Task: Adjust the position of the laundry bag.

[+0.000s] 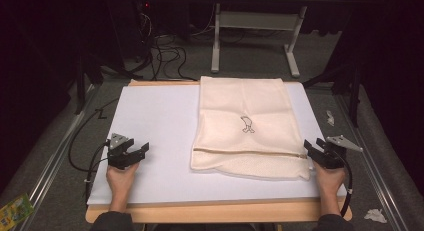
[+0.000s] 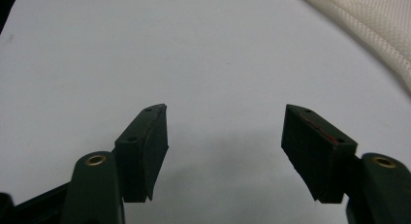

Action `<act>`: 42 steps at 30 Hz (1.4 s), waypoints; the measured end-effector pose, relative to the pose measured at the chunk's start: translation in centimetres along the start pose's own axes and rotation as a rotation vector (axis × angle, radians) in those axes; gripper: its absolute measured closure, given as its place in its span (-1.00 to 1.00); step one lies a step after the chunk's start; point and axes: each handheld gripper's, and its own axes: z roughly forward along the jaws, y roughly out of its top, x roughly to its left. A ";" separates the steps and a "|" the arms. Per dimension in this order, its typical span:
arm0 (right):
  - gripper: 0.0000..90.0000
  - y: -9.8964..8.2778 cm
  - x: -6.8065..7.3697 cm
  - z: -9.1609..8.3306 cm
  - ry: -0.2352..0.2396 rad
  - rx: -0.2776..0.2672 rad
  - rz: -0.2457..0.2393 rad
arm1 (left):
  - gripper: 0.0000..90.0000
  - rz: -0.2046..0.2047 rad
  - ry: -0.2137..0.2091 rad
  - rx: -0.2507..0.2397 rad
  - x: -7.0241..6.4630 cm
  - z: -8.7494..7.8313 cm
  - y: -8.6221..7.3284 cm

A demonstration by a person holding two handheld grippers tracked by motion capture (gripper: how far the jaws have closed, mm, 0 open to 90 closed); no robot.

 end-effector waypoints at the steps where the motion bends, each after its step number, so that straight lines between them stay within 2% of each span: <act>1: 0.05 0.0 0.0 0.0 0.001 -0.001 -0.003 | -0.25 -0.004 -0.005 0.006 0.0 0.0 0.0; 4: 0.07 0.0 0.1 0.0 0.002 0.004 0.002 | -0.26 -0.012 -0.007 0.008 0.1 0.1 0.1; 7: 0.07 0.0 0.1 0.0 0.002 0.003 -0.008 | -0.26 -0.001 -0.005 0.004 0.0 0.0 0.0; 11: 0.06 0.0 0.1 0.1 0.002 0.008 -0.011 | -0.26 -0.024 -0.018 0.016 0.3 0.1 0.1; 13: 0.05 0.0 0.0 0.1 0.005 0.007 0.007 | -0.26 -0.025 -0.016 0.015 0.3 0.1 0.2; 20: 0.05 0.0 0.0 0.1 0.004 0.007 0.007 | -0.26 -0.037 -0.003 0.028 0.3 0.2 0.3; 32: 0.07 0.0 0.0 0.1 0.002 0.010 0.004 | -0.22 -0.028 0.009 0.028 0.2 0.2 0.3; 36: 0.10 0.1 0.0 0.3 0.000 0.022 0.001 | -0.14 -0.027 -0.009 0.039 0.0 0.2 0.5; 37: 0.10 0.1 0.0 0.3 -0.002 0.025 0.002 | -0.09 -0.029 -0.027 0.055 -0.2 0.3 0.6; 42: 0.13 0.2 -0.1 0.4 0.001 0.040 0.014 | -0.09 -0.025 -0.034 0.059 -0.6 0.5 0.7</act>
